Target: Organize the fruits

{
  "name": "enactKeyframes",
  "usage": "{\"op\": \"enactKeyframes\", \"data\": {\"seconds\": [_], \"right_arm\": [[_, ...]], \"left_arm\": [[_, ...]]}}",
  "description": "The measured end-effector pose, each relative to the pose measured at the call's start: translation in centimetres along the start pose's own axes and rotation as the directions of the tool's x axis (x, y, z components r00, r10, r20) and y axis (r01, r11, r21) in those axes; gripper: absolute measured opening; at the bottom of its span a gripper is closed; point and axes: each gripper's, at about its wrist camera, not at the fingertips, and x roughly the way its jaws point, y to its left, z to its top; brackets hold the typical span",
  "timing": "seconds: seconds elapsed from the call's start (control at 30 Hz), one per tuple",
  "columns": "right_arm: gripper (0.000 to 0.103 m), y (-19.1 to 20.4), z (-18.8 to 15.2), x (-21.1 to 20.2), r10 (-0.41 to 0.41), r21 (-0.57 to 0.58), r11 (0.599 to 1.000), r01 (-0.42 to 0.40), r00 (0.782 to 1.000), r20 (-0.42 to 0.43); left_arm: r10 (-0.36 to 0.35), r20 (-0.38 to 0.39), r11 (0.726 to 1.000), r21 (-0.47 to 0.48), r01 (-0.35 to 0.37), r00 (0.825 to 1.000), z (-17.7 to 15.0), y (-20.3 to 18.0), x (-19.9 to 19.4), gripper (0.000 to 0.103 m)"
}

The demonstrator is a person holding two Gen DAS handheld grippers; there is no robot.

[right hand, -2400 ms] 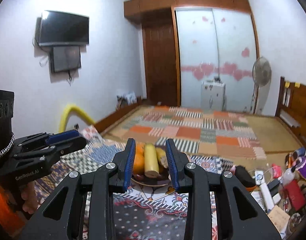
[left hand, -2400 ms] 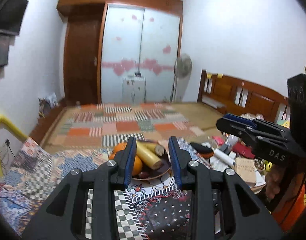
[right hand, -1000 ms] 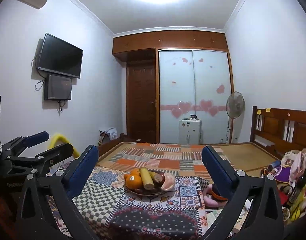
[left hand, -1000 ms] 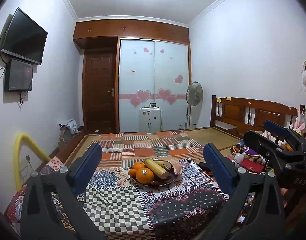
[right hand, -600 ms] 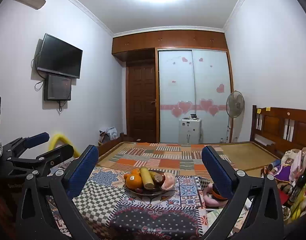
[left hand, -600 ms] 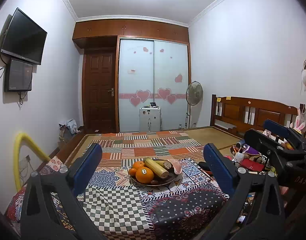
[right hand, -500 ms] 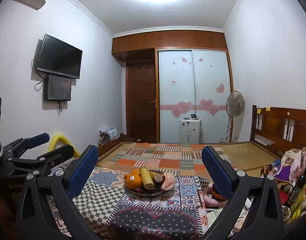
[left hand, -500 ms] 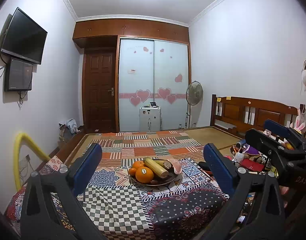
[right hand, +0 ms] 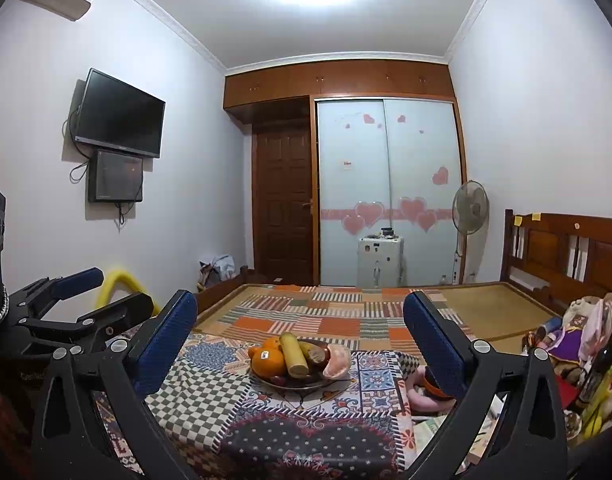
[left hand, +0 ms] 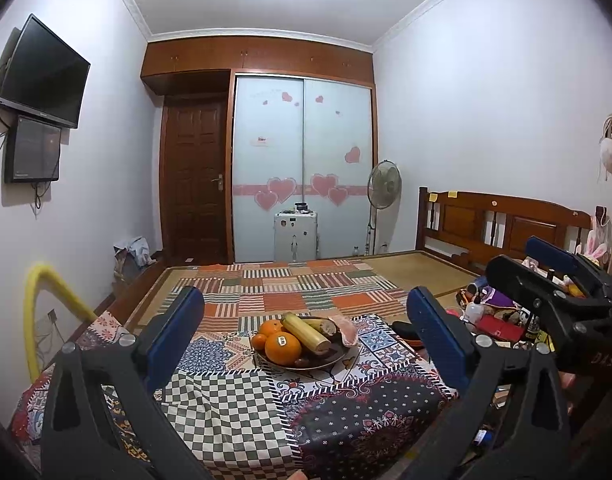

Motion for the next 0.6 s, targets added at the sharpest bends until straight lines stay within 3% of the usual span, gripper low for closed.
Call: {"op": "enactKeyframes", "data": {"seconds": [0.6], "right_arm": [[0.103, -0.08, 0.16, 0.11, -0.002, 0.007, 1.0, 0.002, 1.0, -0.001]], "left_arm": [[-0.024, -0.012, 1.0, -0.001, 0.024, 1.0, 0.01, -0.08, -0.2, 0.103]]}}
